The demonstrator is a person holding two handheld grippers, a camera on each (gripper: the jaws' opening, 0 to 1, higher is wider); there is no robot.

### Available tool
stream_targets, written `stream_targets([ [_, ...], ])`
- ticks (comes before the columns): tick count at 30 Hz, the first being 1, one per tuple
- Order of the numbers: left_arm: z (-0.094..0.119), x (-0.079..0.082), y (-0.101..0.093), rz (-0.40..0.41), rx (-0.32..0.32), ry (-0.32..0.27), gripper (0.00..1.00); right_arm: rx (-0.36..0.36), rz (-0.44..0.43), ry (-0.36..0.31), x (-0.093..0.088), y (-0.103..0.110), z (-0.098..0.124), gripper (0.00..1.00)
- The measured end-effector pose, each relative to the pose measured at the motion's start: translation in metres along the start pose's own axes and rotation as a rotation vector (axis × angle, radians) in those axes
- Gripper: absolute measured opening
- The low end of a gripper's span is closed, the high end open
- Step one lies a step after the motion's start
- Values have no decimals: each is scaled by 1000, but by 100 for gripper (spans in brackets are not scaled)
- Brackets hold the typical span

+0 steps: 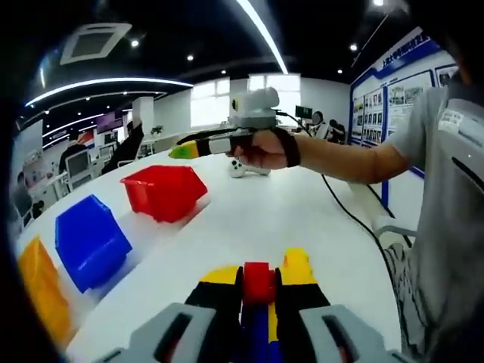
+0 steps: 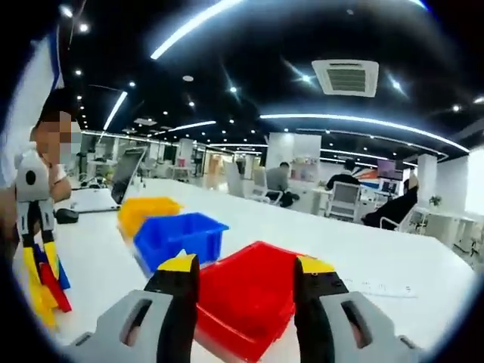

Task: Take apart the toy blocks one by one and place each separated block into its matching bin, sorting the blocks by their type until all the connected pieces are disassembled and separated into the correct bins

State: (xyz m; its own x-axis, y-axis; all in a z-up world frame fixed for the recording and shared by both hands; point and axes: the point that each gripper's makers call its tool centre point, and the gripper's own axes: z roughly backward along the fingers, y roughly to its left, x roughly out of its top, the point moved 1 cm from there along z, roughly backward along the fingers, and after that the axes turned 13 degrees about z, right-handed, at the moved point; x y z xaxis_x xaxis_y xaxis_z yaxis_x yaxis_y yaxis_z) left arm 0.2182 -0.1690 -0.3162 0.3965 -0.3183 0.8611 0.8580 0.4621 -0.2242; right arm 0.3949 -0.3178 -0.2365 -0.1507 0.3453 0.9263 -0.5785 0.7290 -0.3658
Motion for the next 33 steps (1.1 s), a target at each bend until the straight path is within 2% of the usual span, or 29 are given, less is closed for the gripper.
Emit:
stream_targets([
  [4,-1,0,0,2,8,8,19,195,16,-37,25,38,21,42],
  [6,0,0,0,4,12,6,19,361,97,-45,36,75,39,42],
  [9,0,0,0,5,10,0,19,611,153,-34,40,133,63,44],
  [10,0,0,1,5,11,1,19,656,172,-22,38,144,69,44],
  [12,0,0,1,5,11,2,19,795,249,67,23,178,86,43],
  [15,0,0,1,5,10,-1,19,905,292,144,6,211,97,41],
  [17,0,0,1,5,9,-2,19,936,327,184,-5,226,98,38],
  [24,0,1,2,6,9,-7,19,952,410,205,-17,247,94,34],
  [27,0,1,2,6,9,-9,19,932,485,233,-27,248,93,25],
  [33,-1,3,2,5,4,-14,19,934,520,228,-28,250,95,22],
])
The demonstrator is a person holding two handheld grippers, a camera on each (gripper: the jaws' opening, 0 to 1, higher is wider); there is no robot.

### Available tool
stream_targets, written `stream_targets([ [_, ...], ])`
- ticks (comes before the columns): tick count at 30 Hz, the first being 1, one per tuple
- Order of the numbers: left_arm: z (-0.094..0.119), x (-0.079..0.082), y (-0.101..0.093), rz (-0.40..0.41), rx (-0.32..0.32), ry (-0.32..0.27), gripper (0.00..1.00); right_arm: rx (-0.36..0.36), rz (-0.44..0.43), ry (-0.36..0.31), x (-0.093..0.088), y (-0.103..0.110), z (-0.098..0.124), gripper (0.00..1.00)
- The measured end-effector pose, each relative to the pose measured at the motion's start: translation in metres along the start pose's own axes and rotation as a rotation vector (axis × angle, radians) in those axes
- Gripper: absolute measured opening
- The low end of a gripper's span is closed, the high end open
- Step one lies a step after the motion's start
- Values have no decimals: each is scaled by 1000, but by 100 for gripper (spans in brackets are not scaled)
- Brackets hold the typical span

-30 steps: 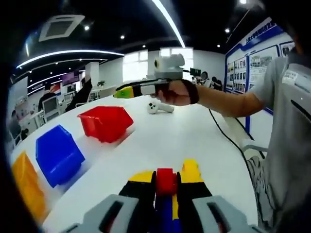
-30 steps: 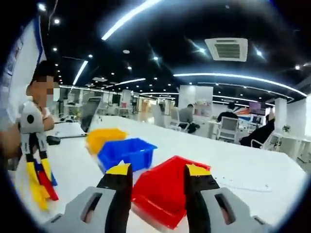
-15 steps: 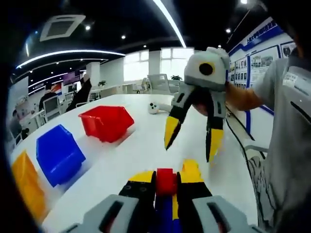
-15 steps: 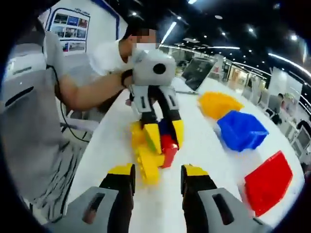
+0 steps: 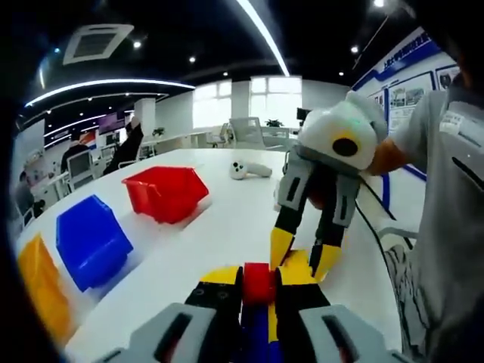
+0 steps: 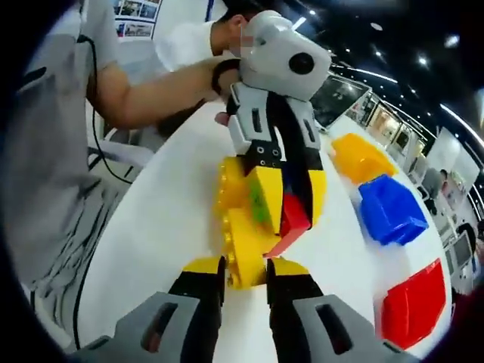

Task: Take apart the toy blocks one by one and place each separated block into its matching bin, sorting the blocks by their type until all the connected pieces are disassembled and separated into the correct bins

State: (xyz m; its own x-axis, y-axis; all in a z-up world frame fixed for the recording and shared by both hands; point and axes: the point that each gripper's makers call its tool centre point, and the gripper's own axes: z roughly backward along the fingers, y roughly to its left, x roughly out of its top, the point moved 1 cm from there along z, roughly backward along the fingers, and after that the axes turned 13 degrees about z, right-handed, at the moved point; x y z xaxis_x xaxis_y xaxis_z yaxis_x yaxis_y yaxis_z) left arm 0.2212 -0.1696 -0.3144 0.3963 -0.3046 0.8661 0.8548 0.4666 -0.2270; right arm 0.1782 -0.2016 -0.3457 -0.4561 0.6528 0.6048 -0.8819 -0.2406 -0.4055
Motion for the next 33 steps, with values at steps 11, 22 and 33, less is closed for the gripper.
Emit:
stream_targets([
  [11,0,2,5,9,28,-14,19,-108,199,57,12,22,7,18],
  [22,0,2,5,14,32,-22,19,-137,121,-40,25,4,36,19],
  [33,1,1,4,15,35,-23,19,-434,-209,-427,69,-121,88,19],
])
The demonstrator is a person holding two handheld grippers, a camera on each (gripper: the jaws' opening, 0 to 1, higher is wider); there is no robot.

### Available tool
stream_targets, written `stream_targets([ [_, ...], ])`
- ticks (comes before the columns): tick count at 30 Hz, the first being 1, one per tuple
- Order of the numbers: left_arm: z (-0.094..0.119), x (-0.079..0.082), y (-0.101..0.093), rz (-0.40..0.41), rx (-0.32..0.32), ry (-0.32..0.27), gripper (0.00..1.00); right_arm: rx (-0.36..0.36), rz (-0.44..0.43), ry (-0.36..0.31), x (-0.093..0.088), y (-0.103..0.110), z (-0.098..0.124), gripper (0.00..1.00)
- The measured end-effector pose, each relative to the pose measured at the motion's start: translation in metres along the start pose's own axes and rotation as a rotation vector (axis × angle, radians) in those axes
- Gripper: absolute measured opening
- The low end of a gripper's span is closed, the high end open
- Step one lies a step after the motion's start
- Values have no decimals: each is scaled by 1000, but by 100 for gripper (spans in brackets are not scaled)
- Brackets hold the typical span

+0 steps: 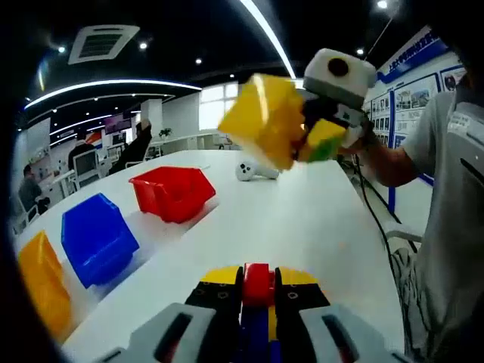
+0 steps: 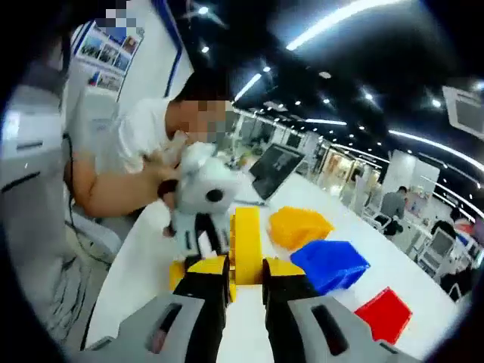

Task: Take apart the toy blocks one by one and place each separated block into its matching bin, sorting the blocks by their type until all the connected pieces are disassembled and separated into the correct bins

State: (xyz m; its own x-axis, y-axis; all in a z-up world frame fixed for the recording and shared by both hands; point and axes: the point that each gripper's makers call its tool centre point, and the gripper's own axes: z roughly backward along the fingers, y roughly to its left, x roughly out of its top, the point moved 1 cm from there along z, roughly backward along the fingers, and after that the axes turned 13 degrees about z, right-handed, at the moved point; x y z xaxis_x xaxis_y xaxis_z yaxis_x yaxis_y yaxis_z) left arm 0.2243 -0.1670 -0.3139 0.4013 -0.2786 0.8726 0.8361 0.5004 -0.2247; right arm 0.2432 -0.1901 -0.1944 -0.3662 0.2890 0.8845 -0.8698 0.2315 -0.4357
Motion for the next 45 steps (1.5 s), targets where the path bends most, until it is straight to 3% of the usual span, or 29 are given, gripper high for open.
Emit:
stream_targets([
  [2,0,0,0,1,2,-1,19,-104,-90,-32,-8,-36,-19,19],
  [4,1,-1,-1,2,3,-3,19,-151,-186,-86,-11,-59,-43,19],
  [6,1,-1,-1,3,4,-6,19,-196,-169,-64,-19,-77,-67,19],
  [8,1,-1,-1,7,9,-9,19,-184,-140,-7,-32,-85,-103,19],
  [11,0,-1,-3,8,10,-9,19,-132,-207,-15,-36,-87,-149,19],
  [14,-1,-1,-8,4,2,-9,19,-78,-240,20,-43,-87,-193,19],
  [17,0,-2,-8,4,3,-11,19,-33,-190,105,-50,-85,-222,19],
  [24,1,-1,-6,8,4,-23,19,63,-49,240,-50,-80,-265,19],
  [29,1,-1,-5,8,5,-25,19,63,-45,263,-48,-80,-282,19],
  [34,1,-1,-4,7,3,-28,19,48,-54,313,-60,-81,-287,20],
  [35,1,-1,-4,7,3,-29,19,37,-71,323,-63,-82,-286,26],
  [37,1,-1,-4,7,3,-31,19,18,-80,320,-67,-87,-285,50],
  [38,1,-1,-4,7,2,-33,19,6,-84,320,-68,-89,-283,52],
  [45,0,-1,-5,7,1,-34,19,-39,-117,250,-55,-100,-253,44],
])
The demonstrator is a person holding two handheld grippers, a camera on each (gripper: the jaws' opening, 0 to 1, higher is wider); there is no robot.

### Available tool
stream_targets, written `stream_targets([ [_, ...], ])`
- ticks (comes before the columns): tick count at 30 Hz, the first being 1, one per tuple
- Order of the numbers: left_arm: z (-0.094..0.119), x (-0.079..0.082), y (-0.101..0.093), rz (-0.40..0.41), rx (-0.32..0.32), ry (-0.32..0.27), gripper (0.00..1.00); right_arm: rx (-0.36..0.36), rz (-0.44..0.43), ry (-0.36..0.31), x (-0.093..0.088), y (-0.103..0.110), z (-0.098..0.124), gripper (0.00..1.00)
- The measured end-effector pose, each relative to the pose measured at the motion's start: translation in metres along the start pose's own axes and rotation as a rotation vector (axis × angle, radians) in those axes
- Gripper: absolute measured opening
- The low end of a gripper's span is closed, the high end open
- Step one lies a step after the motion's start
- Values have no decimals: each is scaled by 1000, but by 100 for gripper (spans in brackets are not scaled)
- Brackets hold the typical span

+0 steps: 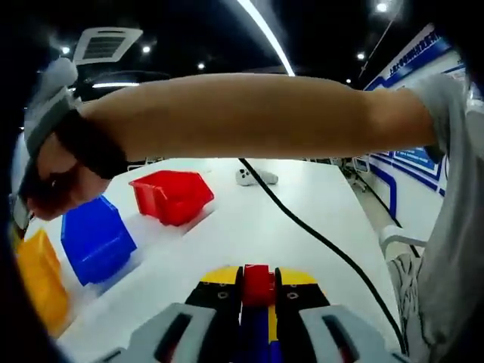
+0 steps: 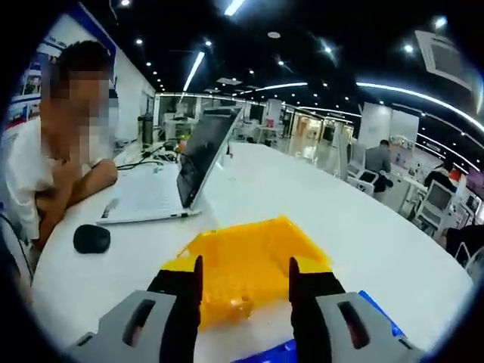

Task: Take apart the toy blocks one by one and place each separated block into its matching bin, sorting the blocks by their type until all the connected pieces are disassembled and separated into the correct bins

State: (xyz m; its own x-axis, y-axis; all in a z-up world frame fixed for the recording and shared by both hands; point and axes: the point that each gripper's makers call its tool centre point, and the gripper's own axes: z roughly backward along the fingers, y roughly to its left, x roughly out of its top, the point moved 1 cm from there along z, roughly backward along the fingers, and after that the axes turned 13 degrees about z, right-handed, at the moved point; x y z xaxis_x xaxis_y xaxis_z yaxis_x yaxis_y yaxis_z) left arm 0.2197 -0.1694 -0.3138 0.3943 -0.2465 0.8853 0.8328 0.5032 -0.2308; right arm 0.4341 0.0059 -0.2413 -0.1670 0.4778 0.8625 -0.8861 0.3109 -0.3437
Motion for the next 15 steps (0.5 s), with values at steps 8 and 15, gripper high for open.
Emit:
stream_targets([
  [8,-1,0,0,3,3,0,19,0,49,-109,5,15,92,41],
  [15,1,-1,1,10,26,-3,19,-20,13,-169,-43,49,199,39],
])
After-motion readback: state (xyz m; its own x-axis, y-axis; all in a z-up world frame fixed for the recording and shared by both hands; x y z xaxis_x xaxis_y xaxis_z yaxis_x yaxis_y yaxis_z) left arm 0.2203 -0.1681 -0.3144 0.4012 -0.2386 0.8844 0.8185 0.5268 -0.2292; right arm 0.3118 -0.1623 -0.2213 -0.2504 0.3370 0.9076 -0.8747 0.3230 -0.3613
